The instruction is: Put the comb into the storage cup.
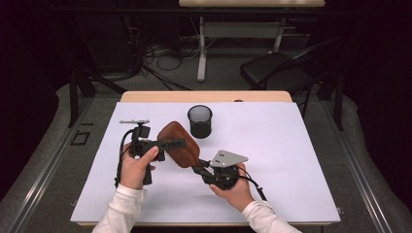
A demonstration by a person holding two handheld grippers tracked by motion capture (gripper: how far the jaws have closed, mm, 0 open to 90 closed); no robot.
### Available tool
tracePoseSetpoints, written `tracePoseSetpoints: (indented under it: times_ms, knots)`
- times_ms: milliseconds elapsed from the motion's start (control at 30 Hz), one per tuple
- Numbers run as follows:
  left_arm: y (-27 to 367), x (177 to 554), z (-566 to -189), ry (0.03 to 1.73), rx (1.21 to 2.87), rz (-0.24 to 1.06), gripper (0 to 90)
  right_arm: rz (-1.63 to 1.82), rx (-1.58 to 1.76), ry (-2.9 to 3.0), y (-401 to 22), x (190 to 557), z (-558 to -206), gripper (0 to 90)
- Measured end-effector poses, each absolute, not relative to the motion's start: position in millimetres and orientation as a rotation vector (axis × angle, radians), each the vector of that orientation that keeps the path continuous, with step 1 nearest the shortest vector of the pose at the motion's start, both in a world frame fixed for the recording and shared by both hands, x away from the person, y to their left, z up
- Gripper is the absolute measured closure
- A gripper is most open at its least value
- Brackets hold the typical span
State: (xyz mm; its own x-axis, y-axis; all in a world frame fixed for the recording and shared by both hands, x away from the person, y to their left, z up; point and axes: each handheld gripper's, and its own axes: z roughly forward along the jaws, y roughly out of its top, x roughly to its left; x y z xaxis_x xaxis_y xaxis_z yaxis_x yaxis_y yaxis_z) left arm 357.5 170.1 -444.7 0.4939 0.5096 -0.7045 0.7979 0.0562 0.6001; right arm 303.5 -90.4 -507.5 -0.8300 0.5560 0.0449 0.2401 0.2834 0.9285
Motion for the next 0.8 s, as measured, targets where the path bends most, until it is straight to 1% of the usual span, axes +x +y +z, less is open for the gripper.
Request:
tracePoseSetpoints:
  times_ms: [400,600,667,800]
  knots:
    - [170.1,358.6,-447.0,1.166,1.605,-0.325,49.1,1.576,0.747,2.280,-89.7,304.8,-508.4,65.8]
    - [171.0,358.5,-446.8,1.167,1.594,-0.329,49.1,1.576,0.753,2.294,-88.5,305.2,-509.2,60.8]
    - [172.0,358.6,-446.5,1.166,1.598,-0.327,49.1,1.579,0.762,2.292,-88.5,305.5,-509.4,57.9]
    - [174.1,359.3,-446.8,1.173,1.589,-0.317,49.1,1.606,0.778,2.294,-89.2,308.3,-509.2,49.1]
